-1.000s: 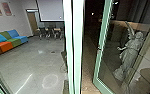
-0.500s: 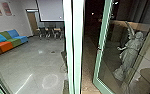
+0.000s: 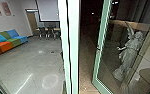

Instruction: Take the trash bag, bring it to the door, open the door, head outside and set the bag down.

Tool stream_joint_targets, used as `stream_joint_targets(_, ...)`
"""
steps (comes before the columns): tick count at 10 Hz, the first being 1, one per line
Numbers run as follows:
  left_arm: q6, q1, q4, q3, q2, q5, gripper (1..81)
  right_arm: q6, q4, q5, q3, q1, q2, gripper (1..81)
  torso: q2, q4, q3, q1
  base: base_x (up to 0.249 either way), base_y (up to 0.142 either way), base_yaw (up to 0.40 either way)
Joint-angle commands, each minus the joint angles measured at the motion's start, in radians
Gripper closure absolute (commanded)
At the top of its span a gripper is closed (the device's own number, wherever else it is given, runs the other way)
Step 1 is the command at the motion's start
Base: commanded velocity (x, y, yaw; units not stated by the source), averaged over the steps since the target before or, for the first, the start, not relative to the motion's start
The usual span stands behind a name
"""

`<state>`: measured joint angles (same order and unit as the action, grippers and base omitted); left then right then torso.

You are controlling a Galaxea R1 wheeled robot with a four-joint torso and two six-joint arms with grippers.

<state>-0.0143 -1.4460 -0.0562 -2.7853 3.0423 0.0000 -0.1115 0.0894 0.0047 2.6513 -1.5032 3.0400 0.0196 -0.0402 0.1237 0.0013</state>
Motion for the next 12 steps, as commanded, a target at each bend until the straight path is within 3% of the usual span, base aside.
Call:
stream_joint_targets(1,-0.004,0.046,0.007,0.004,0.006,0.06,81.1,0.006,-0.003,-0.055,-0.008,0.04,0.013,1.0,0.0,0.0,0.0,0.0,0.0,-0.076,0.0)
stream_joint_targets(12,-0.004,0.046,0.013,0.004,0.01,0.06,81.1,0.004,-0.003,-0.055,-0.007,0.037,0.015,1.0,0.0,0.0,0.0,0.0,0.0,-0.098,0.0)
